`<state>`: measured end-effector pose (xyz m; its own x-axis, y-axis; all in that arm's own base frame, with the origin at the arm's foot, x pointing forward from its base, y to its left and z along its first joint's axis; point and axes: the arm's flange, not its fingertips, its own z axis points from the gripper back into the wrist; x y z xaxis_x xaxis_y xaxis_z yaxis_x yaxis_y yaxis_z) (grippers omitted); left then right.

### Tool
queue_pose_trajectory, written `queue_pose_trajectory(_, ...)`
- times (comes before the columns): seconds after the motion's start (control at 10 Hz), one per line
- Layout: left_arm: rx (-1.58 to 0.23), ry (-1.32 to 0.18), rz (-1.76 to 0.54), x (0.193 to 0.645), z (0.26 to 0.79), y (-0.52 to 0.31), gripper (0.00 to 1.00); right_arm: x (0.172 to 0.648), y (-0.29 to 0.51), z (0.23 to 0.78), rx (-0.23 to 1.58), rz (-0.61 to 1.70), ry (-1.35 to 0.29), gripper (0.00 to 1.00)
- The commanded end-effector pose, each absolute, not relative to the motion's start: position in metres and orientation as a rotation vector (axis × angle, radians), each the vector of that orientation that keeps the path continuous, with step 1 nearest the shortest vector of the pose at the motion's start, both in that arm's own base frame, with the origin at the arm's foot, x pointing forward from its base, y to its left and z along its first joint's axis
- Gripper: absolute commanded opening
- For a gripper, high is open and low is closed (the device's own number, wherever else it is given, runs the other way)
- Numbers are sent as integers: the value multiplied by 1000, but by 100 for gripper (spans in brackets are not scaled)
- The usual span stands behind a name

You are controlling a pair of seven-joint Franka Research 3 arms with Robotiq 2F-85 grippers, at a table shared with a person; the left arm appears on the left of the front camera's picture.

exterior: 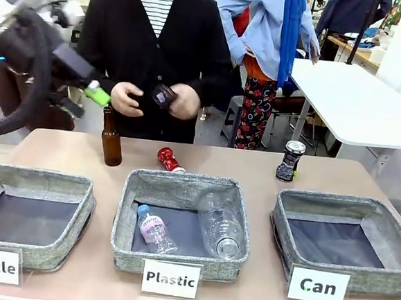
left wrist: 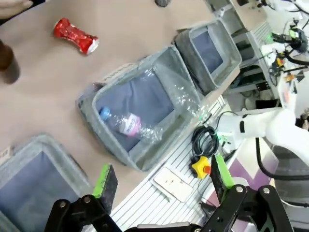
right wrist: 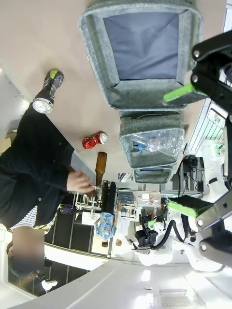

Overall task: Sort the can waste into the basket.
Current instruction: Pick up the can waste from the table and place it in the right Fabric basket.

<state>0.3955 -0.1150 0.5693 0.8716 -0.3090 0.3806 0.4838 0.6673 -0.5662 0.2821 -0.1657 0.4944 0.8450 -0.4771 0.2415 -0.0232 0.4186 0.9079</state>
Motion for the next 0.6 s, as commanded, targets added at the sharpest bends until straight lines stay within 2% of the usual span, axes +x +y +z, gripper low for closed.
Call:
queue_pose_trajectory(0.0, -690, -251, -427, 402, 581, -108, 100, 285, -166, 496, 1129, -279, -547, 100)
queue_pose_trajectory(0.2, -725, -283, -418, 375, 596, -58, 100, 285, -166, 496, 1129, -279, -547, 100)
queue_pose_trajectory(0.4, -784, -350, -389, 314, 615, 36, 100, 285, -166, 496, 1129, -279, -547, 100)
queue_pose_trajectory(0.5, -814, -405, -279, 283, 617, 83, 100, 285, -166, 496, 1129, -279, -547, 100)
